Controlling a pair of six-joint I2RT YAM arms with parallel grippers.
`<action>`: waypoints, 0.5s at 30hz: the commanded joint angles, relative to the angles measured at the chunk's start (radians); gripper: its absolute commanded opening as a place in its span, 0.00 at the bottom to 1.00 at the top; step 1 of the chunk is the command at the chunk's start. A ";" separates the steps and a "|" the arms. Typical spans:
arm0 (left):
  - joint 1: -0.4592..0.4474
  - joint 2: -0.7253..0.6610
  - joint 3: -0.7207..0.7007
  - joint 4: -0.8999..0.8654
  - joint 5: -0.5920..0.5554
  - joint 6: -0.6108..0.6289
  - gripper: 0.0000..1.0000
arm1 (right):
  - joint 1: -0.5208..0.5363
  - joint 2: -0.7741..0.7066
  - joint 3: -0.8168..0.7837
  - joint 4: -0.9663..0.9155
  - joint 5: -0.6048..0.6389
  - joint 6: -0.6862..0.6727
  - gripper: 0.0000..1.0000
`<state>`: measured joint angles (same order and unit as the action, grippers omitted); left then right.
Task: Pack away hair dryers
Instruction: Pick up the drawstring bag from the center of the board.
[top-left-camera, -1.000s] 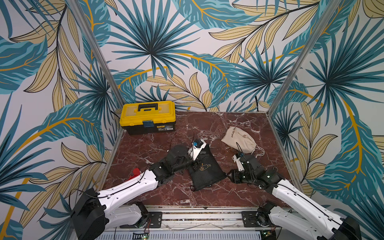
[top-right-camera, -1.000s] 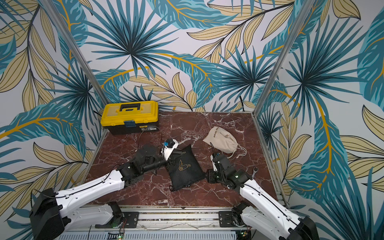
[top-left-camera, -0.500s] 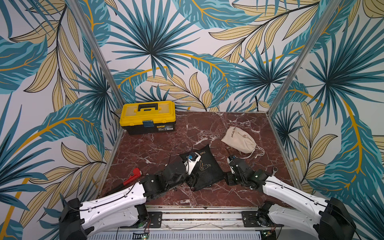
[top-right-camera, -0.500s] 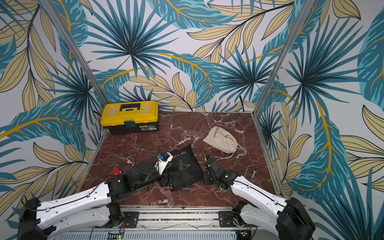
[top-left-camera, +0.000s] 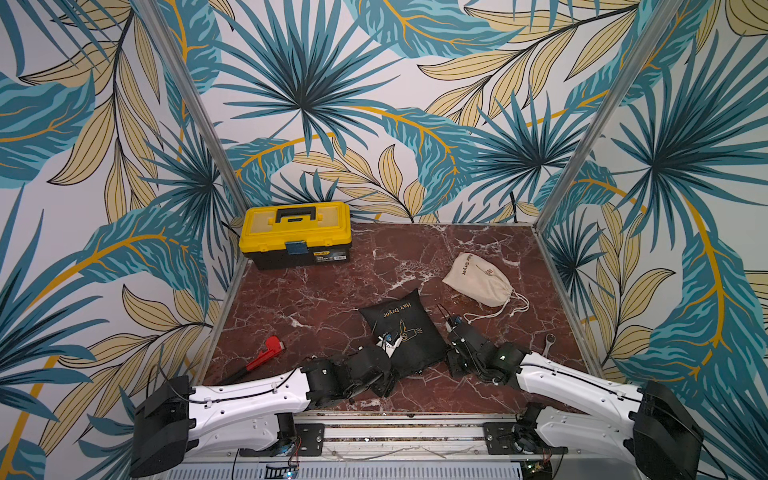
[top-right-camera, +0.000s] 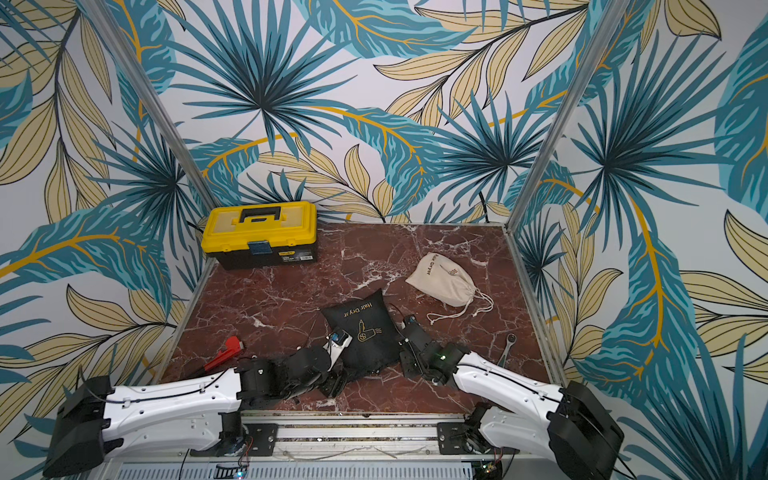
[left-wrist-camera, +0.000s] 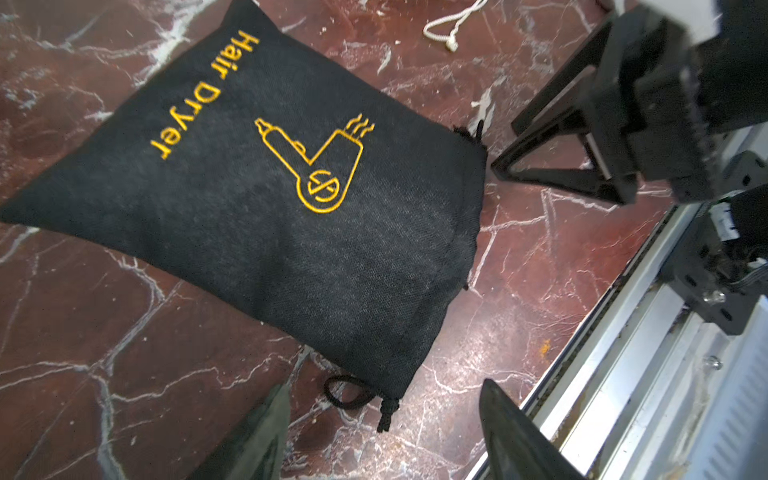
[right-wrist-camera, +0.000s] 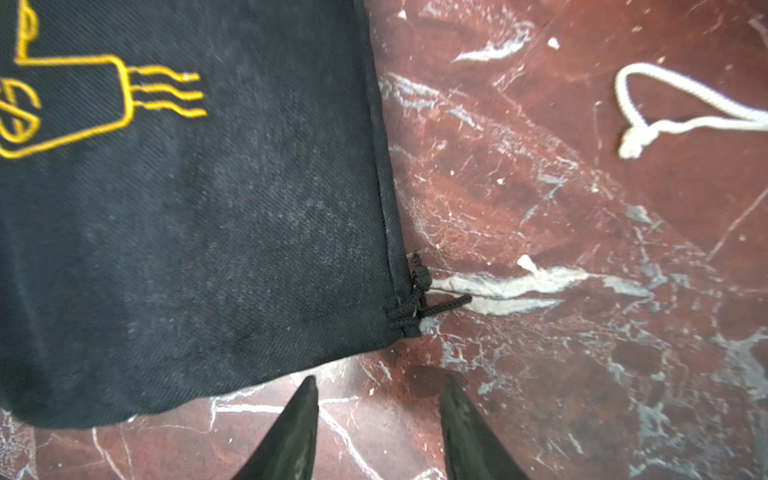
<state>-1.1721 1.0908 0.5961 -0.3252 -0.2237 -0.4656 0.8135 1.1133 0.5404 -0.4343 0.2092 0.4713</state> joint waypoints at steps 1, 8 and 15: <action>-0.011 -0.010 0.040 -0.006 -0.008 -0.030 0.73 | 0.040 0.059 0.006 -0.002 0.031 0.010 0.47; -0.037 -0.013 0.006 -0.003 -0.015 -0.072 0.73 | 0.080 0.156 0.061 0.025 0.097 0.016 0.48; -0.081 0.034 0.004 0.011 -0.032 -0.109 0.73 | 0.102 0.148 0.080 0.021 0.213 0.011 0.60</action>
<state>-1.2400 1.1099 0.5957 -0.3286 -0.2337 -0.5457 0.9054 1.2728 0.6079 -0.4160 0.3519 0.4812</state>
